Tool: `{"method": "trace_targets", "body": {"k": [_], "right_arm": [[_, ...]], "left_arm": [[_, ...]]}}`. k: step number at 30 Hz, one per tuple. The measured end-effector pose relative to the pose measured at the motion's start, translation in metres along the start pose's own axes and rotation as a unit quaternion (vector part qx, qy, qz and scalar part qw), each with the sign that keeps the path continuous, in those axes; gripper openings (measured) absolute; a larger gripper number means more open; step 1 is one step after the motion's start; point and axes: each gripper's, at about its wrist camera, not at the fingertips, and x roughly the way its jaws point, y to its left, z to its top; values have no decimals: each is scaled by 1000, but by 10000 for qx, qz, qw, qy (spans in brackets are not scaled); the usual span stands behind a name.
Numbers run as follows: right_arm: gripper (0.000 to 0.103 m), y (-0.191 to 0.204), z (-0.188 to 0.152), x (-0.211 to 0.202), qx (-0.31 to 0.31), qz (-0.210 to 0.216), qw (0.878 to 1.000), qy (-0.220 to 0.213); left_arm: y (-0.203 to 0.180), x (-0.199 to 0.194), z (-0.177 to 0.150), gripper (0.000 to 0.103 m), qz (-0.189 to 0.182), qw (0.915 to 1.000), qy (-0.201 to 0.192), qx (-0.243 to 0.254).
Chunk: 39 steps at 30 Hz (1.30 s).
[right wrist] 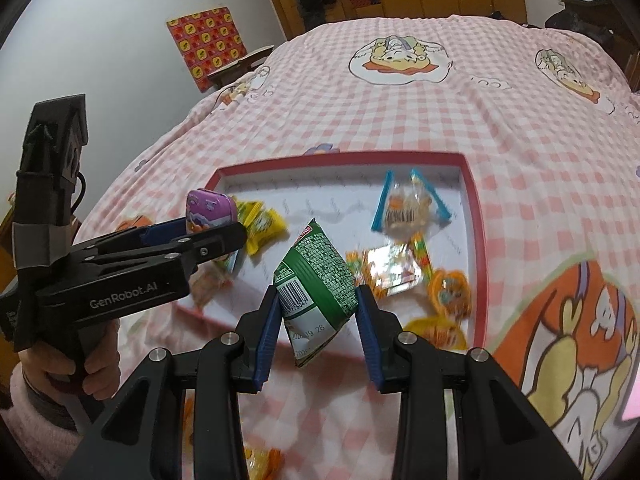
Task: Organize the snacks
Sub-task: 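Carry the tin into the tray with the left tool while the right tool lowers the green-white bag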
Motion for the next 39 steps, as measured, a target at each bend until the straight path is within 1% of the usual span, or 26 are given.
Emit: {"method": "trace_targets", "body": {"k": [7,12,17,20,25,30,35,39], "right_arm": [[38,-9,18,13,54,-118,9999,-68],[38,-18,27,24,98,-206,9997,-56],[38,-27,32,39,152,-262,9995,16],[38,-30,33,44,182,-212,9996,14],[38,-33,35,47,210,-198,9996,-26],[40,-36,35,46,300,-183,9993,-100],[41,-39,35,36,378,-120,9988,-273],[43,-34,37,23,273,-120,9987,-409]], "left_arm": [[7,23,15,65,-19,10000,32,-64],[13,38,21,65,36,9999,88,-105],[9,45,25,65,137,9998,37,100],[7,50,26,65,141,9998,35,164],[3,53,25,65,103,9996,40,249],[4,50,24,65,85,9997,40,204],[6,40,21,65,44,9999,2,118],[6,30,16,65,35,9999,5,101]]}}
